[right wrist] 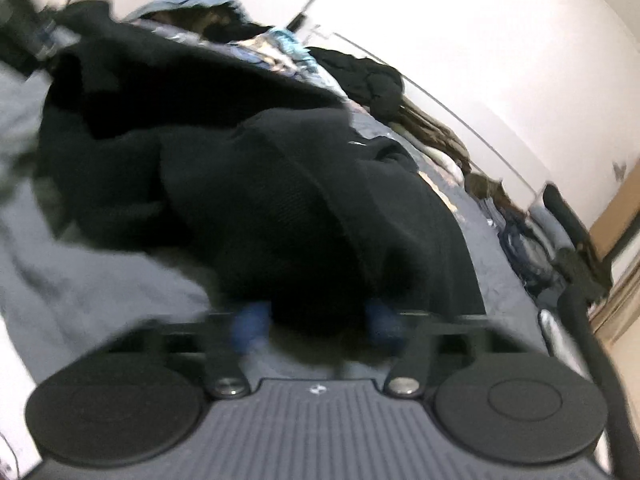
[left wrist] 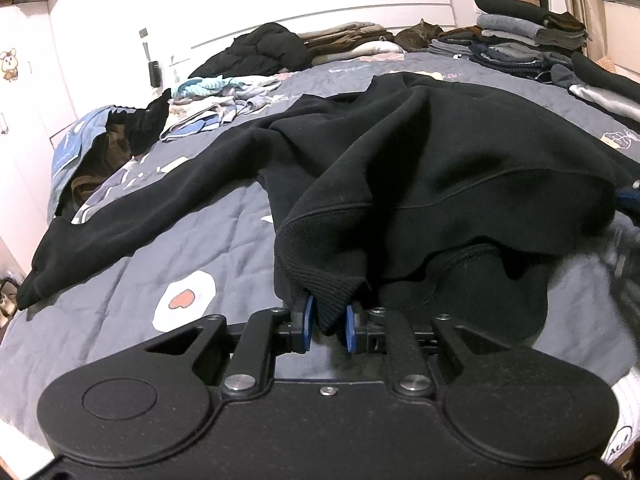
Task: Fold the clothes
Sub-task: 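Grasp the sweatshirt body with the right gripper while the left gripper holds the hem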
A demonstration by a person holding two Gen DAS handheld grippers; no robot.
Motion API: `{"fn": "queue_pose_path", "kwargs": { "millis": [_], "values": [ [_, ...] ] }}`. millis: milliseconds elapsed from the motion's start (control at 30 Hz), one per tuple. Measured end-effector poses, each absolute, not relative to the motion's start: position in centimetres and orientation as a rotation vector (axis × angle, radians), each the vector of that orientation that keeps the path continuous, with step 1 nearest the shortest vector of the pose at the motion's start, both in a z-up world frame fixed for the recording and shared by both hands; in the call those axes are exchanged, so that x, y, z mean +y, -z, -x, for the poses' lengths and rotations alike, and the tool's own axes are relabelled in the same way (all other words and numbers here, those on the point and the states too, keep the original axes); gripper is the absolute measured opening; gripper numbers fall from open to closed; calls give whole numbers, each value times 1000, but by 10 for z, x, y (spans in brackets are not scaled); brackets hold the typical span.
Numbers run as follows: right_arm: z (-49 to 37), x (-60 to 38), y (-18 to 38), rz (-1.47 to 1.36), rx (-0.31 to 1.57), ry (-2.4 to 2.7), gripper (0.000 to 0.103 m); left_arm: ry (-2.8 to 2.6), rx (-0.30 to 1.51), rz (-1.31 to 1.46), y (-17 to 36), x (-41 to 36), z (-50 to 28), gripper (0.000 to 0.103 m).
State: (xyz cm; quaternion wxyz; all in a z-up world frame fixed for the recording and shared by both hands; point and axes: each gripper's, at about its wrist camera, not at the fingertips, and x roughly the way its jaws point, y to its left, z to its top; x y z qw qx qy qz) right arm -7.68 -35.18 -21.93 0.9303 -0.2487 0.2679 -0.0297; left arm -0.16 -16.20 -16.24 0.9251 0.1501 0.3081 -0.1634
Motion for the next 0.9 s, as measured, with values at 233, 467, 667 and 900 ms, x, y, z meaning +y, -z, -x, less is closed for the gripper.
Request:
{"fn": "queue_pose_path", "kwargs": {
  "millis": [233,467,667,900],
  "values": [
    [91,-398,162,118,481,61,14,341,647,-288,158,-158,-1,12],
    [102,-445,109,-213,427,31,12,317,573,-225,90,-122,-16,9],
    [122,-465,55,-337,331,-27,9,284,435,-302,6,-89,-15,8],
    [107,-469,56,-233,435,-44,6,327,556,-363,25,-83,-16,9]
  ]
}}
